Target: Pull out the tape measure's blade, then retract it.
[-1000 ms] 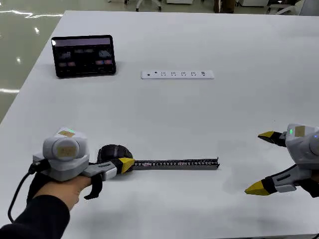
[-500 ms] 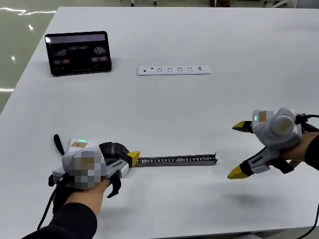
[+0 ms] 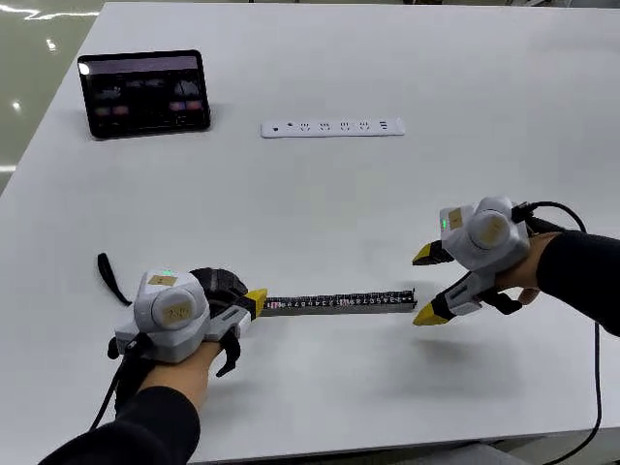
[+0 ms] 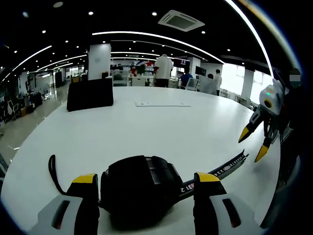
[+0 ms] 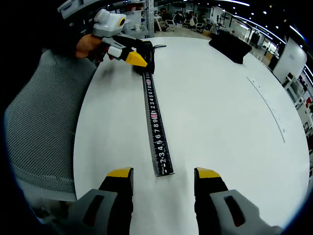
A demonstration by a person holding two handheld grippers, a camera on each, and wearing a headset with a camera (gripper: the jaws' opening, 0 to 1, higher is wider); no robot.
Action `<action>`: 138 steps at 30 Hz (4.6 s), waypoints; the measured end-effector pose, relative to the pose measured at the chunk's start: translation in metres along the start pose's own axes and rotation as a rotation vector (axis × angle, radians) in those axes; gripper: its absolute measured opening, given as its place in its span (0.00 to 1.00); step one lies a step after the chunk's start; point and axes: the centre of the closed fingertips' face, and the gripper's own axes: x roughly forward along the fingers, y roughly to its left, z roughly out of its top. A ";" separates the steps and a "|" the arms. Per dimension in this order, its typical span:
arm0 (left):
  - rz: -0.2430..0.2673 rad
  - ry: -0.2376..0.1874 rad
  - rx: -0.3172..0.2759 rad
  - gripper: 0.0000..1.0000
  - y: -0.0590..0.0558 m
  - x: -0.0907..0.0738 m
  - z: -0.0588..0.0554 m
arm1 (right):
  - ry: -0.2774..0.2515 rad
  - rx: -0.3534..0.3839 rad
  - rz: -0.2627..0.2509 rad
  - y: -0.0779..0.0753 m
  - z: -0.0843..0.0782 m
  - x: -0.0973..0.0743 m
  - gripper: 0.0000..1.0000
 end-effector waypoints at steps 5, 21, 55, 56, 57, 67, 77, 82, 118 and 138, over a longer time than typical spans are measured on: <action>-0.005 -0.010 -0.007 0.74 -0.002 0.001 0.003 | 0.032 -0.009 0.026 0.000 -0.005 0.009 0.38; 0.000 -0.011 -0.017 0.71 -0.001 -0.001 0.002 | 0.082 -0.066 0.051 -0.004 -0.014 0.019 0.20; 0.032 0.076 -0.049 0.61 0.007 0.002 -0.005 | 0.123 -0.093 0.061 -0.003 -0.014 0.022 0.11; 0.033 0.076 -0.048 0.61 0.007 0.002 -0.005 | 0.122 -0.092 0.060 -0.003 -0.015 0.022 0.11; 0.033 0.076 -0.047 0.61 0.007 0.001 -0.006 | 0.120 -0.091 0.060 -0.003 -0.014 0.021 0.11; 0.031 0.076 -0.053 0.61 0.006 0.000 -0.006 | 0.109 -0.066 0.055 0.000 -0.012 0.021 0.11; 0.030 0.084 -0.058 0.61 0.006 0.000 -0.006 | 0.088 -0.044 0.034 -0.006 -0.006 0.024 0.11; 0.028 0.085 -0.060 0.61 0.007 0.000 -0.006 | 0.085 -0.051 0.033 -0.005 -0.002 0.025 0.11; 0.022 0.093 -0.077 0.61 0.006 0.001 -0.006 | 0.058 -0.060 0.039 -0.002 0.016 0.038 0.11; 0.018 0.095 -0.083 0.61 0.006 0.001 -0.006 | 0.043 -0.064 0.047 0.000 0.028 0.046 0.11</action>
